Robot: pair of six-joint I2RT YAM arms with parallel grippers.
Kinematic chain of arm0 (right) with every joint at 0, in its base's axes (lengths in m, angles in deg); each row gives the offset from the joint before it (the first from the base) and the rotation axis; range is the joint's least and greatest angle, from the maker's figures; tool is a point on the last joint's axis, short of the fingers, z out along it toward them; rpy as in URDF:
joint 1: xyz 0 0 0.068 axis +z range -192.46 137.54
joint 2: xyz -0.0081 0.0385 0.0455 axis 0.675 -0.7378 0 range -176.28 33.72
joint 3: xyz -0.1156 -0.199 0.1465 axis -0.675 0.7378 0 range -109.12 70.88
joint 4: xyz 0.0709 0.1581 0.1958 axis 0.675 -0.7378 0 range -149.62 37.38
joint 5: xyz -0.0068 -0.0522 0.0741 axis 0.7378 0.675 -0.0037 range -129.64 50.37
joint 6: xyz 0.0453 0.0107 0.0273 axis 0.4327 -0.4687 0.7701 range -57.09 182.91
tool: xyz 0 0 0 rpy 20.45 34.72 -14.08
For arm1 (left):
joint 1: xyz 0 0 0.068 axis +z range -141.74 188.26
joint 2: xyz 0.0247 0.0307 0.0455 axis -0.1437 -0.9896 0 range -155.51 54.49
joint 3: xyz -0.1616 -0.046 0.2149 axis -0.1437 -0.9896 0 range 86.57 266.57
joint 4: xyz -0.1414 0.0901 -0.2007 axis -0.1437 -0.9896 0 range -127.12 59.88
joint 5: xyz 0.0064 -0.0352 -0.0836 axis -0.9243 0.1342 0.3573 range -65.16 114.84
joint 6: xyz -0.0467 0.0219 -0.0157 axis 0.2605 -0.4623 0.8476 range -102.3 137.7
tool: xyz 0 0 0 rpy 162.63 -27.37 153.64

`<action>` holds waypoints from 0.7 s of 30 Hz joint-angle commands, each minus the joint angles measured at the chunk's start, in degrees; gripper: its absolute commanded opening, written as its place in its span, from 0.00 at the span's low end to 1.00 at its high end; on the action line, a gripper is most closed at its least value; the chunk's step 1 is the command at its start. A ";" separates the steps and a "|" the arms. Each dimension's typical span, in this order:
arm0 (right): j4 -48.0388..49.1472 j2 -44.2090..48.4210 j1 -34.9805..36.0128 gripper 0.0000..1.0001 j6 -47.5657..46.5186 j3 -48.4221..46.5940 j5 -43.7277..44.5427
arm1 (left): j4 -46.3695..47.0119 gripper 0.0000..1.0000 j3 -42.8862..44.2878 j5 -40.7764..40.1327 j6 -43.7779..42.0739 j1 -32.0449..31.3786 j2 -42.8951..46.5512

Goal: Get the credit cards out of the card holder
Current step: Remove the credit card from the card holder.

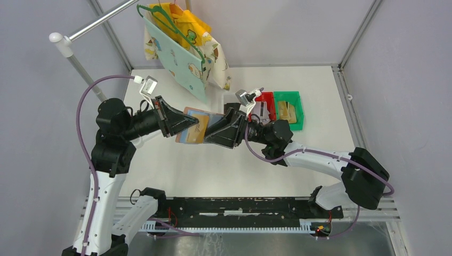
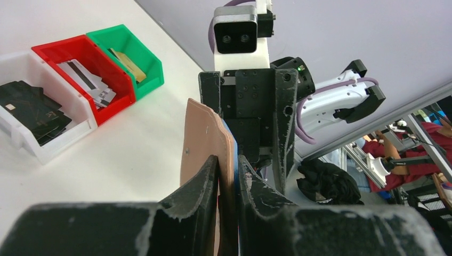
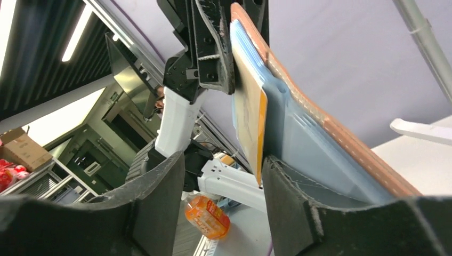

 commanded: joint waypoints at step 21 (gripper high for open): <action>17.11 -0.24 0.21 0.02 6.95 2.54 1.31 | 7.36 0.02 3.62 7.10 7.55 -0.09 -0.16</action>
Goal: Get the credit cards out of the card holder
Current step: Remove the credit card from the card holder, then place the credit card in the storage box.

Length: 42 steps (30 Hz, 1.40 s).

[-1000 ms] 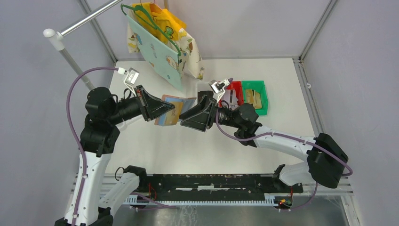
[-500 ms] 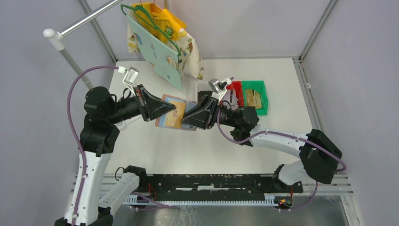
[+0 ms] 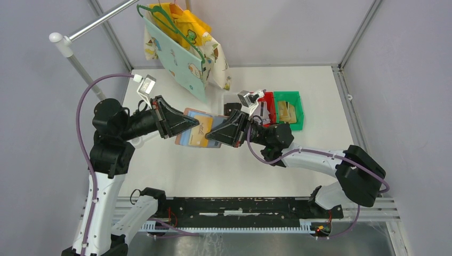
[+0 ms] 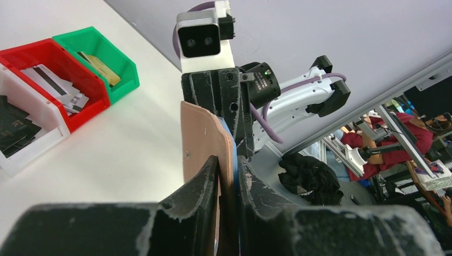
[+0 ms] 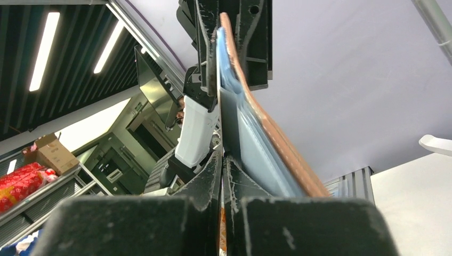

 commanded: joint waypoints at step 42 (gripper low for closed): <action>-81.69 25.42 -39.38 0.00 -43.99 -3.89 -0.15 | -6.46 0.02 8.84 -3.90 -15.06 -0.14 -0.63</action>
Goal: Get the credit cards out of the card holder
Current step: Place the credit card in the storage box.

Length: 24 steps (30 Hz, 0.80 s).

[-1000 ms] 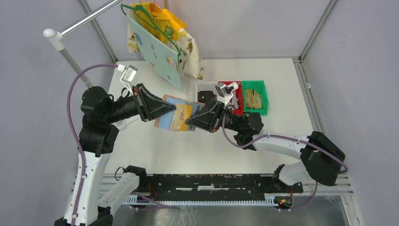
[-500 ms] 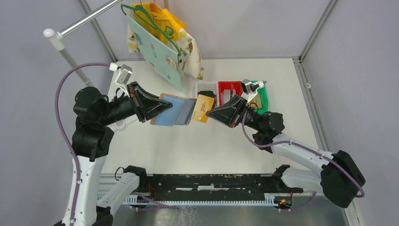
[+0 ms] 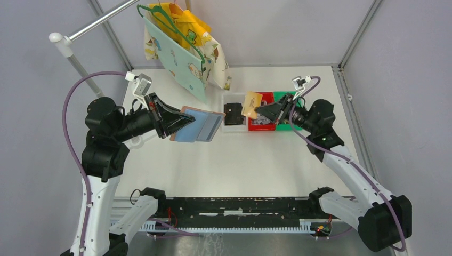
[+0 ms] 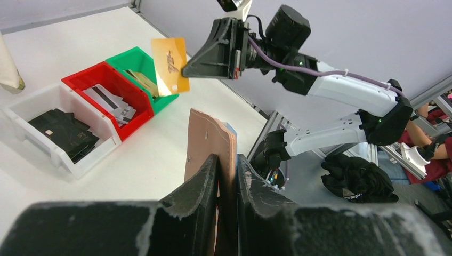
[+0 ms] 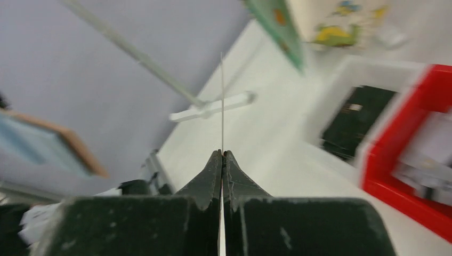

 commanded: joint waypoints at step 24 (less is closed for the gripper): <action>-33.91 -28.42 -16.40 0.00 -32.98 -20.66 24.66 | 3.34 0.02 3.59 2.58 -1.00 -0.14 -0.22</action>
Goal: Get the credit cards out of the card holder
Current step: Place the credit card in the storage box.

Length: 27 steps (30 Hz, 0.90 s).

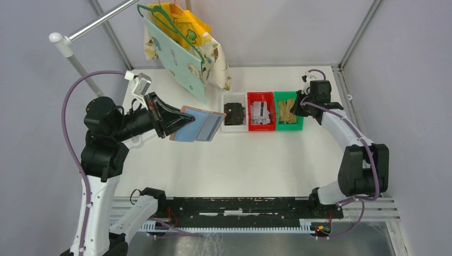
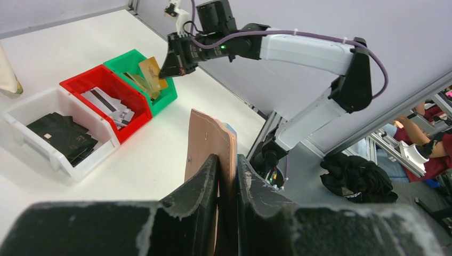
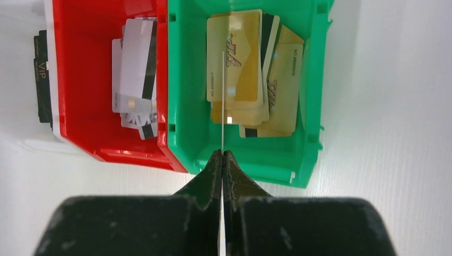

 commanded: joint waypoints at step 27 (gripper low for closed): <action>-1.13 -13.88 2.50 0.40 -3.10 -14.93 9.00 | 4.12 0.02 2.70 2.52 0.67 -0.15 0.43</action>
